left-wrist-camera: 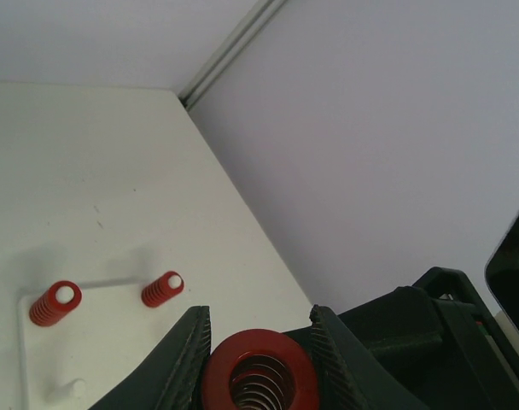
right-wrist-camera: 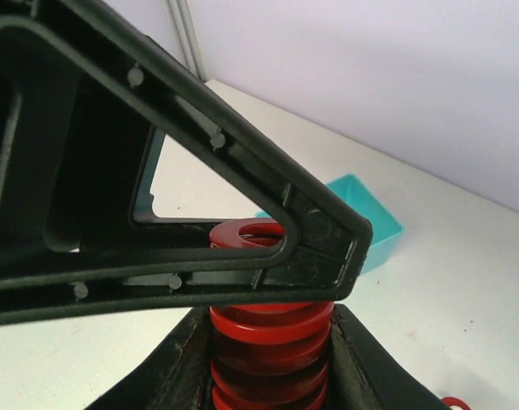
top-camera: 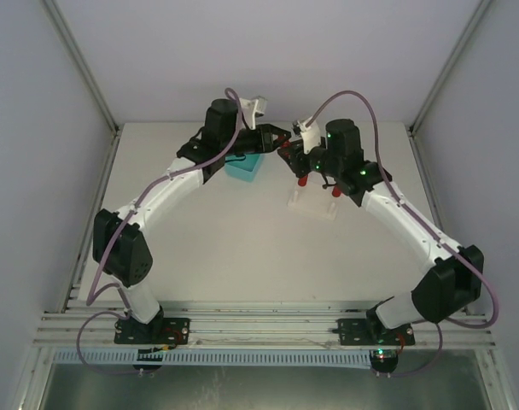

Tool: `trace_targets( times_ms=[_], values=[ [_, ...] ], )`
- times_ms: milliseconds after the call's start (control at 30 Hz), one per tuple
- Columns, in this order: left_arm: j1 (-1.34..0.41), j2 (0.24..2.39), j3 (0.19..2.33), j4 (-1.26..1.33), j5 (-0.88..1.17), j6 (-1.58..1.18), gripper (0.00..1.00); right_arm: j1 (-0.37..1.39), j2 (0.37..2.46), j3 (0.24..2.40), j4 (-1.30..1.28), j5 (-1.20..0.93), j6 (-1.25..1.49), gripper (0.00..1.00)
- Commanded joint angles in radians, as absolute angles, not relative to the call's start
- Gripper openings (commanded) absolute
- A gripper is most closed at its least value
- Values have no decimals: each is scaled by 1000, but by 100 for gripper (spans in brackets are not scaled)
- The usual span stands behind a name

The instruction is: Install the large spring

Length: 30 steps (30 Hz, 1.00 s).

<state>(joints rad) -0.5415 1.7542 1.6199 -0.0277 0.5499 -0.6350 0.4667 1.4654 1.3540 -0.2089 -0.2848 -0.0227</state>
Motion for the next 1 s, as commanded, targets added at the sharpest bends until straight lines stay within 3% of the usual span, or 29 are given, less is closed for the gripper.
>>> trace_targets(
  times_ms=[0,167,467,600,733,967],
  values=[
    [-545,1775,1756,-258,627,-588,19,465,1409,1327,-146,-268,-92,0],
    [-543,1803,1814,-369,669,-555,33,466,1401,1321,-143,-254,-87,0],
    [-540,1841,1882,-466,708,-537,43,466,1402,1322,-149,-244,-84,0],
    [-540,1844,1885,-476,710,-520,44,466,1410,1329,-156,-242,-79,0],
    [-537,1850,1883,-456,710,-518,35,470,1410,1323,-158,-259,-80,0],
    [-532,1859,1886,-397,717,-550,34,481,1392,1282,-167,-286,-99,0]
  ],
)
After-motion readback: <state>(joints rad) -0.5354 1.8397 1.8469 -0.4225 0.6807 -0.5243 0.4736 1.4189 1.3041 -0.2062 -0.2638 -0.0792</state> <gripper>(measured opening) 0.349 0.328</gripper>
